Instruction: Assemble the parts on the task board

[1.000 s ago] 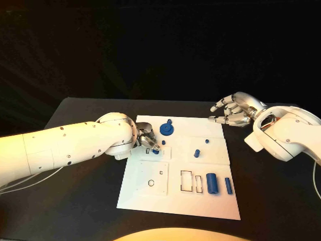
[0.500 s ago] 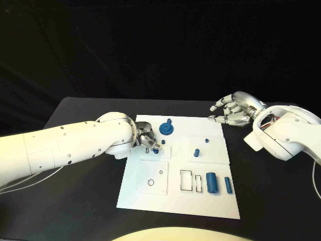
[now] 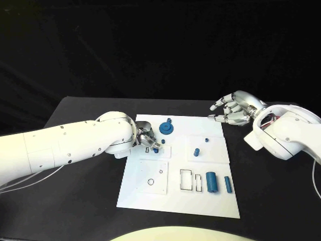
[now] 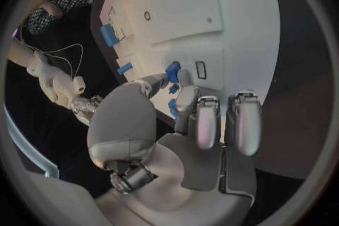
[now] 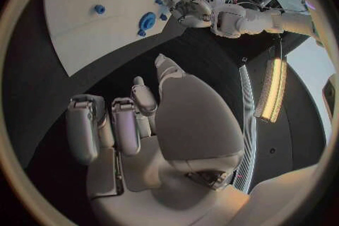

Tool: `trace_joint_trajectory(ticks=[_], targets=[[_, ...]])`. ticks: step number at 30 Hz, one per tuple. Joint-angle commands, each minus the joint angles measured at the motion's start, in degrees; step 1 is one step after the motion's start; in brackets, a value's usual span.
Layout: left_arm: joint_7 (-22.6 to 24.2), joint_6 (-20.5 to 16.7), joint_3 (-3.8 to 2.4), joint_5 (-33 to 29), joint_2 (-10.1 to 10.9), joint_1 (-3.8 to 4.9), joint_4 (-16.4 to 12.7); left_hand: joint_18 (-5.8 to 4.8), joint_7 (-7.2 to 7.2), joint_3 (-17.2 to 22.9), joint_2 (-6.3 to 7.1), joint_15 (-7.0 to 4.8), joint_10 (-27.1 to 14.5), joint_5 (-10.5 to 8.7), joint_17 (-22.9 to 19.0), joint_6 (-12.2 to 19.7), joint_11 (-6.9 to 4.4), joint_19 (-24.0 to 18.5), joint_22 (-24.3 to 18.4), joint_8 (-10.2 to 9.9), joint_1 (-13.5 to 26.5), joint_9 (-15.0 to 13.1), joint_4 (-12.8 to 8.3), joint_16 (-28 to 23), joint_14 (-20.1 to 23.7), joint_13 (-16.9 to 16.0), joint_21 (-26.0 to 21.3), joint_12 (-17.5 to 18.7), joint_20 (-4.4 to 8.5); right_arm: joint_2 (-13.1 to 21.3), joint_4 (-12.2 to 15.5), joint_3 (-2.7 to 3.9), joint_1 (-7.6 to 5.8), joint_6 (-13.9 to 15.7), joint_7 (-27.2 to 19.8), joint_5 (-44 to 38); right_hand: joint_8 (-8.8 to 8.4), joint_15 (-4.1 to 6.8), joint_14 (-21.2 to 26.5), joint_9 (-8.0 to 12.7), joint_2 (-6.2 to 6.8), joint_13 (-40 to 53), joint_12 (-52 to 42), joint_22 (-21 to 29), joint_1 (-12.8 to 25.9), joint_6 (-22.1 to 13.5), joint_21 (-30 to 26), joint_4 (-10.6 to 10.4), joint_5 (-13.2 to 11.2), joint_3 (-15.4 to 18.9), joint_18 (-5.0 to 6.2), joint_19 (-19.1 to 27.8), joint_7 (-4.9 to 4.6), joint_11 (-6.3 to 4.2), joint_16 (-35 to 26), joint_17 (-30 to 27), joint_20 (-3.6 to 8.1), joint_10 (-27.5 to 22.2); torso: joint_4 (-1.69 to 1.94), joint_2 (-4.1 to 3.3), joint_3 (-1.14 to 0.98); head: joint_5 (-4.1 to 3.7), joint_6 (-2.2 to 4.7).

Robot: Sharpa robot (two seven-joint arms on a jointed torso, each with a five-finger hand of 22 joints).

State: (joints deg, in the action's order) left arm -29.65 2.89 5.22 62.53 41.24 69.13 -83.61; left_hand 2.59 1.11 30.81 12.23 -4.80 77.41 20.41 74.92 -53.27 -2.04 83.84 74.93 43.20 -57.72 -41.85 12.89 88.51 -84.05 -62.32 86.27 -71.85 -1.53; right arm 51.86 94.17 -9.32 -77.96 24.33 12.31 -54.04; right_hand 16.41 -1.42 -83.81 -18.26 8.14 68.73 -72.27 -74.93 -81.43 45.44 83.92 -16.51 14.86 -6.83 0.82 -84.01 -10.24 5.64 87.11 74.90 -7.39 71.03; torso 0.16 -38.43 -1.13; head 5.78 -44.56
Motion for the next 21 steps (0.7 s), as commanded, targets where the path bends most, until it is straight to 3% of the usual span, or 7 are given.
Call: trace_joint_trajectory(ticks=[1,9,21], targets=[[0.1,0.5,0.01,-0.4,-0.1,-0.04,0.0,-0.48,0.51,-0.9,0.86,-0.44,0.0,-0.30,13.0,-0.1,-0.17,0.1,5.6,-0.4,-0.1,-0.1,0.4,0.4,-5.4,-0.2,-0.1,0.0,0.25,0.0,0.0,0.01,0.05,-0.1,-1.0,0.0,0.27,0.39,-4.6,0.1,0.08,0.0,0.0,-11.9,0.5,0.2,-0.4,-0.1,0.0,0.0,0.76,-2.4,0.05,-0.28,-0.3,9.3,0.35,-0.2,0.03,0.00,0.01,0.01,-0.08],[0.1,0.5,0.02,-0.3,0.0,-0.04,0.1,-0.48,0.44,-3.8,1.33,-0.46,0.3,-0.86,13.3,-0.5,-0.22,0.1,5.6,-0.5,-0.7,-0.3,2.2,0.5,-5.4,-1.0,-0.1,-0.5,0.26,0.0,0.0,0.01,0.06,-0.1,-1.1,0.1,0.28,0.38,-4.6,0.1,0.20,-0.1,0.0,-11.8,1.0,0.2,-0.5,-0.2,-0.1,0.1,0.77,-2.4,0.04,-0.28,-0.3,9.3,0.35,-0.2,-0.02,0.00,0.01,0.01,-0.04],[0.1,0.5,0.00,-0.1,0.2,-0.04,-0.2,-0.46,0.37,-4.5,1.18,-0.49,0.6,-1.15,13.4,-0.6,-0.27,0.1,5.6,-0.5,-1.0,-0.4,2.8,0.6,-5.5,-1.5,-0.1,-0.8,0.28,0.1,0.0,0.01,0.06,-0.1,-1.1,0.1,0.30,0.38,-4.6,0.2,0.25,-0.1,0.0,-11.9,1.3,0.2,-0.4,-0.2,-0.1,0.1,0.76,-2.4,0.04,-0.27,-0.4,9.2,0.35,-0.2,0.01,-0.03,0.01,-0.01,0.06]])
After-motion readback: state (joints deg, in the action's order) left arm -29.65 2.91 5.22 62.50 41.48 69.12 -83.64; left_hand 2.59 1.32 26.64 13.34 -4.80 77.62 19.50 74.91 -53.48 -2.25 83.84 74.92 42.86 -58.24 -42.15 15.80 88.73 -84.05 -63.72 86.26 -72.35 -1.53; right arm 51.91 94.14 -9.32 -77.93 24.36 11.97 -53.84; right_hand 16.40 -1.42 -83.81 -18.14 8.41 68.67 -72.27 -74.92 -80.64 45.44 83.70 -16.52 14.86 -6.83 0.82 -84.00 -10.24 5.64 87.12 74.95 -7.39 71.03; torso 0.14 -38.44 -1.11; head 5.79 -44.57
